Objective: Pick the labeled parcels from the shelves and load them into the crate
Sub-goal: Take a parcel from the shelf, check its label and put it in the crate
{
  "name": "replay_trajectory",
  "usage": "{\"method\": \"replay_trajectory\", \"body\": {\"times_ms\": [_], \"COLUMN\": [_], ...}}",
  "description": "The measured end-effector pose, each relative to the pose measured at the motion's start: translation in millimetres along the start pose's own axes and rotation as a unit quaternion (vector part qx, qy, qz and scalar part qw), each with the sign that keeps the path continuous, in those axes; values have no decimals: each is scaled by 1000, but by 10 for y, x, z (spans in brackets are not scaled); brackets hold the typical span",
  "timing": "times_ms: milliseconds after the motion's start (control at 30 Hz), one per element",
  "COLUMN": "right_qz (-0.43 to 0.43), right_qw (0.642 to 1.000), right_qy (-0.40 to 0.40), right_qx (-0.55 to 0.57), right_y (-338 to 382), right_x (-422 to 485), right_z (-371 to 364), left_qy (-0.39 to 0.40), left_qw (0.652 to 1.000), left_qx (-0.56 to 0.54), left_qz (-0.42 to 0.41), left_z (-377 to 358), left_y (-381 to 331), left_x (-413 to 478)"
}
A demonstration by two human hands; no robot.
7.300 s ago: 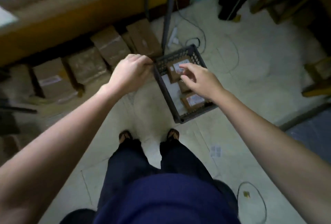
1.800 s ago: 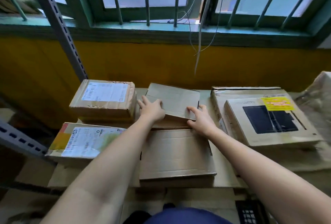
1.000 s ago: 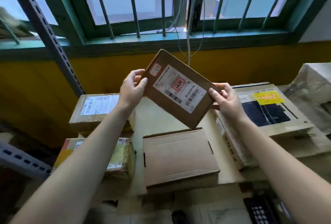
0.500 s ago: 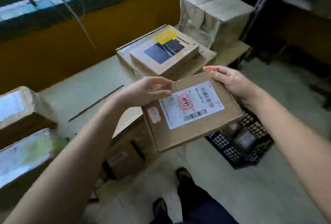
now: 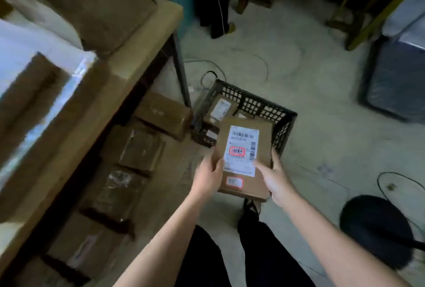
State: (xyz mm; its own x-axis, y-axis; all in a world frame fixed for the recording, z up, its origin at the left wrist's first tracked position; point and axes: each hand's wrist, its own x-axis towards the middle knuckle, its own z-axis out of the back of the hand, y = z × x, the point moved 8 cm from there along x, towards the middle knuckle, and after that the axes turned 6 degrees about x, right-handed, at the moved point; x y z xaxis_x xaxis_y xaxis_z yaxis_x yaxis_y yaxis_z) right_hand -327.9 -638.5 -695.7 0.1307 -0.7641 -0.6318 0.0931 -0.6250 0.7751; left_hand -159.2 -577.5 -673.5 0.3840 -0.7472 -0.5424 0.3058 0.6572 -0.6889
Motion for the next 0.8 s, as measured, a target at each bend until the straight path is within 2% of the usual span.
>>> {"method": "replay_trajectory", "body": {"times_ms": [167, 300, 533, 700, 800], "right_qz": [-107, -178, -186, -155, -141], "right_qw": [992, 975, 972, 968, 963], "right_qy": [-67, -105, -119, -170, -228], "right_qx": [26, 86, 80, 97, 9], "right_y": [-514, -967, -1677, -2265, -2601], "right_x": [1029, 1976, 3807, 4852, 5172], "right_z": [851, 1119, 1026, 1124, 1366], "left_qy": [102, 142, 167, 187, 195], "left_qw": [985, 975, 952, 949, 957], "left_qx": [116, 164, 252, 235, 192], "left_qz": [80, 42, -50, -92, -98], "left_z": [-909, -1375, -2319, -2883, -3282], "left_y": [324, 462, 799, 1186, 1301], "left_x": [1038, 2090, 3798, 4673, 5046]}}
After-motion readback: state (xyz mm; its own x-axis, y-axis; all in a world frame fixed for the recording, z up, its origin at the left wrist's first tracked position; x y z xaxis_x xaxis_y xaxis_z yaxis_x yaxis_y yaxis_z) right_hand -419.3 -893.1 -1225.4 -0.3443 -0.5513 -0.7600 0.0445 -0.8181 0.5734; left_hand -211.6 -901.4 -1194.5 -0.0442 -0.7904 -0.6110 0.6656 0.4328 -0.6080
